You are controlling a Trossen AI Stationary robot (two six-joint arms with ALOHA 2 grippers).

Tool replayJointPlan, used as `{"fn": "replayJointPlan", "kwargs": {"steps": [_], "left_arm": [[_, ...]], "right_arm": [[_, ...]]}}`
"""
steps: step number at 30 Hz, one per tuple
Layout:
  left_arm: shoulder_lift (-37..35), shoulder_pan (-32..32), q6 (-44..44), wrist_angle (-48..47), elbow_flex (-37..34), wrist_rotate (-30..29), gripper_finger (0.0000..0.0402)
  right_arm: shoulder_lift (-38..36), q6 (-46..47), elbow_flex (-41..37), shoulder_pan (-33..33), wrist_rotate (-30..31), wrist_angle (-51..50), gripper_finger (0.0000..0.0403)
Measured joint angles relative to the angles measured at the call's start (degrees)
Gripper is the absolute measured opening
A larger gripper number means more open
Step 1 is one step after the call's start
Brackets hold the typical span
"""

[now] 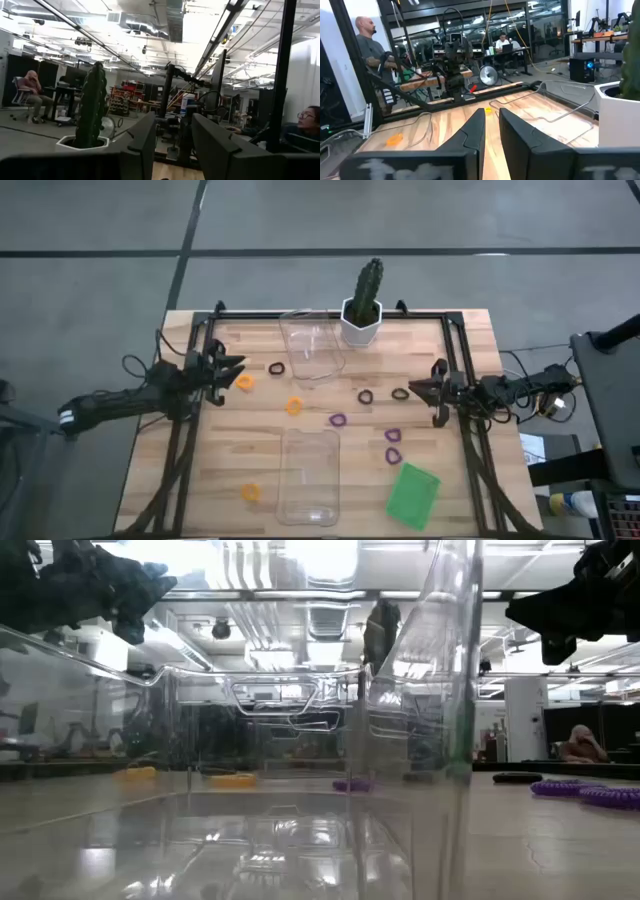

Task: Sort spring keychains
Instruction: Put the right black spring keychain into the top transparent bin

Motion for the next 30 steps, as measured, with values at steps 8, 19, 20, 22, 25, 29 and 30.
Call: {"fn": "replayJointPlan", "kwargs": {"steps": [8, 19, 20, 22, 25, 29, 30], "left_arm": [[0.0, 0.0, 0.0, 0.0, 0.0, 0.0, 0.0121], [-0.1, 0.0, -34.6, 3.5, 0.0, 0.2, 0.0121], [-0.1, 0.0, -36.2, 3.6, 0.0, 0.1, 0.0121], [-0.1, 0.0, -41.6, 3.7, 0.0, -0.1, 0.0121], [-0.1, 0.0, -50.1, 3.8, 0.0, -2.0, 0.0121], [-0.1, 0.0, -51.1, 3.9, 0.0, -7.8, 0.0121], [-0.1, 0.0, -51.1, 4.0, 0.0, -9.3, 0.0121]], "right_arm": [[0.0, 10.0, 0.0, 0.0, 2.6, 2.9, 0.0052], [0.1, 48.1, 0.0, 0.0, 21.8, 2.9, 0.0052], [0.2, 49.2, 0.0, 0.0, 23.4, 3.0, 0.0052], [0.2, 49.8, 0.0, 0.0, 24.4, 4.1, 0.0052], [0.2, 49.3, 0.0, 0.0, 24.6, 5.9, 0.0052], [0.2, 50.9, 0.0, -0.5, 23.8, 6.6, 0.0054], [0.3, 51.5, 0.0, -0.5, 22.4, 7.1, 0.0058]]}}
